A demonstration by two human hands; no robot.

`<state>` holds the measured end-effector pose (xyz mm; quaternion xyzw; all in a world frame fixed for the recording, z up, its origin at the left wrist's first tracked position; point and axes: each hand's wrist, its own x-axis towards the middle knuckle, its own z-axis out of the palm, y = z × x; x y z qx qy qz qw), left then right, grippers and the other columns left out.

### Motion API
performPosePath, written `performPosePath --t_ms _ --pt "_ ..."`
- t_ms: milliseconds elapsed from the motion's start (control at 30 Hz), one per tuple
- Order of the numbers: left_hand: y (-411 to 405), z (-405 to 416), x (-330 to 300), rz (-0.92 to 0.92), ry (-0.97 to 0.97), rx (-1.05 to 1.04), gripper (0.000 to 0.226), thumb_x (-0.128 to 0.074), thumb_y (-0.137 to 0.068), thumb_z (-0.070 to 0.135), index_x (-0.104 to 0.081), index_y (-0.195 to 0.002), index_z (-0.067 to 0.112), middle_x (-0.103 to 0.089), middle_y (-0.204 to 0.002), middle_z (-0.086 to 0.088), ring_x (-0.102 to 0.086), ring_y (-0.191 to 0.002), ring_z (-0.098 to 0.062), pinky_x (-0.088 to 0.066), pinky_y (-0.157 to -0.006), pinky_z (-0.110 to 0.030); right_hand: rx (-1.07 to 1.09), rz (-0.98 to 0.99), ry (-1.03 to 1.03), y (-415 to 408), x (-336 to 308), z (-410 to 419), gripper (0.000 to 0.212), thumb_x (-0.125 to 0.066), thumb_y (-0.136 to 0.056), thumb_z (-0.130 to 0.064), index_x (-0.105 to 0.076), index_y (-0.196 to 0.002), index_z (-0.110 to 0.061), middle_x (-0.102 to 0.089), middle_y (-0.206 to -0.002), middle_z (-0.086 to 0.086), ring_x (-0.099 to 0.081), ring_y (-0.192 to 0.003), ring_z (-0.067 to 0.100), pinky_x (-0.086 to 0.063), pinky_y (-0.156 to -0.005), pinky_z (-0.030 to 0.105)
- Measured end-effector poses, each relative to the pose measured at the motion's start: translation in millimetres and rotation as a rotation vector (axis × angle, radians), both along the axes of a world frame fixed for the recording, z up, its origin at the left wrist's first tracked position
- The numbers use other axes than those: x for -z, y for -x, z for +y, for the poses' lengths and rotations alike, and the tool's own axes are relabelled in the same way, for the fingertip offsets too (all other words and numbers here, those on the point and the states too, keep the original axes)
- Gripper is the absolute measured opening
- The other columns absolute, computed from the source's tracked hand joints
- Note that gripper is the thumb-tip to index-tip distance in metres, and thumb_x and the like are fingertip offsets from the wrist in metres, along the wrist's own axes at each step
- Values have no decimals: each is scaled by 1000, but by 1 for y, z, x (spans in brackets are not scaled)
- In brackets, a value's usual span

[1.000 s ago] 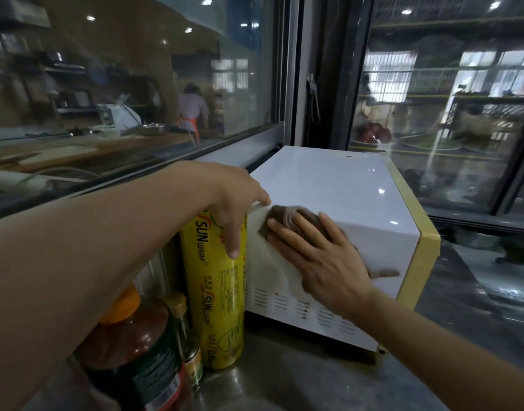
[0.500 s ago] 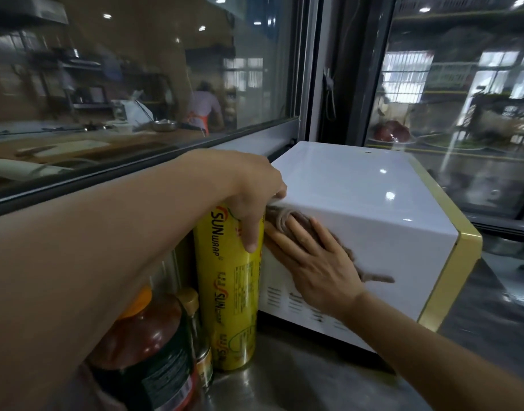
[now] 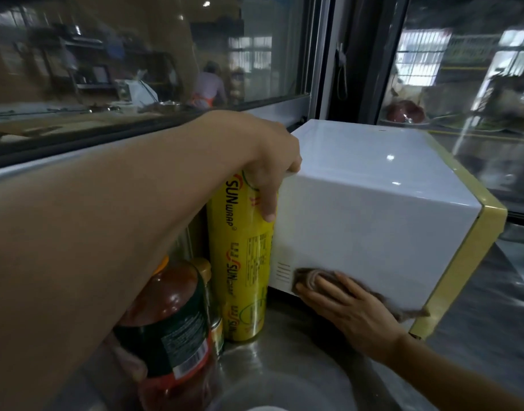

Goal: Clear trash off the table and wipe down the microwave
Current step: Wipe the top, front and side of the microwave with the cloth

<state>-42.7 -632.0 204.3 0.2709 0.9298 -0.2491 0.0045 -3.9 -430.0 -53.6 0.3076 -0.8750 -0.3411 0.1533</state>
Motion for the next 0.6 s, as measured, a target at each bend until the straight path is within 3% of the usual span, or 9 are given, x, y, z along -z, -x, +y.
performPosePath --t_ms 67,133,167,267,300,400,467,600 --pt "1 0 0 3 -13 3 89 -78 -56 59 -49 -132 21 -52 -128 -3 -50 -115 -25 -47 -91 -38 -38 -23 -89 13 4 -23 80 -69 -73 -30 -34 -144 -20 -23 -155 0 -8 -142 26 7 -115 54" --pt "1 -1 1 4 -15 -5 89 -78 -55 59 -49 -131 22 -52 -126 -2 -50 -114 -25 -47 -90 -38 -62 -80 -120 26 11 -40 68 -48 -90 -23 -15 -149 -19 1 -159 -1 16 -141 29 23 -103 53" --pt "1 0 1 7 -12 -6 89 -78 -55 60 -50 -131 22 -52 -126 -3 -50 -113 -25 -48 -90 -39 -73 -63 -123 28 9 -46 65 -47 -91 -23 -17 -148 -20 0 -159 -1 11 -142 29 21 -103 53" --pt "2 -2 1 13 -13 -1 90 -78 -56 58 -48 -133 22 -50 -130 -3 -48 -116 -25 -46 -92 -39 -34 -39 -79 25 2 -51 65 -70 -72 -36 -49 -132 -30 -40 -147 -9 -36 -136 21 -17 -112 46" --pt "0 1 0 17 -13 4 93 -79 -56 57 -45 -136 23 -48 -133 -2 -47 -118 -25 -46 -92 -38 -39 -62 -60 21 0 -43 65 -73 -69 -37 -52 -129 -32 -44 -144 -10 -40 -133 19 -22 -111 45" --pt "2 -3 3 3 5 -7 100 -78 -58 58 -36 -142 26 -42 -140 1 -43 -124 -24 -40 -89 -32 -72 -11 -96 8 7 -16 75 -78 -62 -34 -51 -132 -30 -41 -146 -8 -35 -136 19 -11 -114 48" --pt "1 -2 3 -5 23 -2 101 -75 -60 62 -32 -144 28 -40 -142 2 -41 -127 -23 -38 -88 -32 -69 -25 -28 -6 9 12 86 -86 -45 -31 -57 -125 -26 -54 -136 -6 -51 -125 19 -12 -117 46" --pt "-3 2 3 93 128 58 92 -60 -59 79 -46 -132 27 -51 -131 3 -43 -120 -23 -43 -94 -43 -53 -20 -50 -21 7 43 90 -89 -40 -29 -57 -124 -23 -59 -130 -7 -57 -117 18 -5 -113 44"
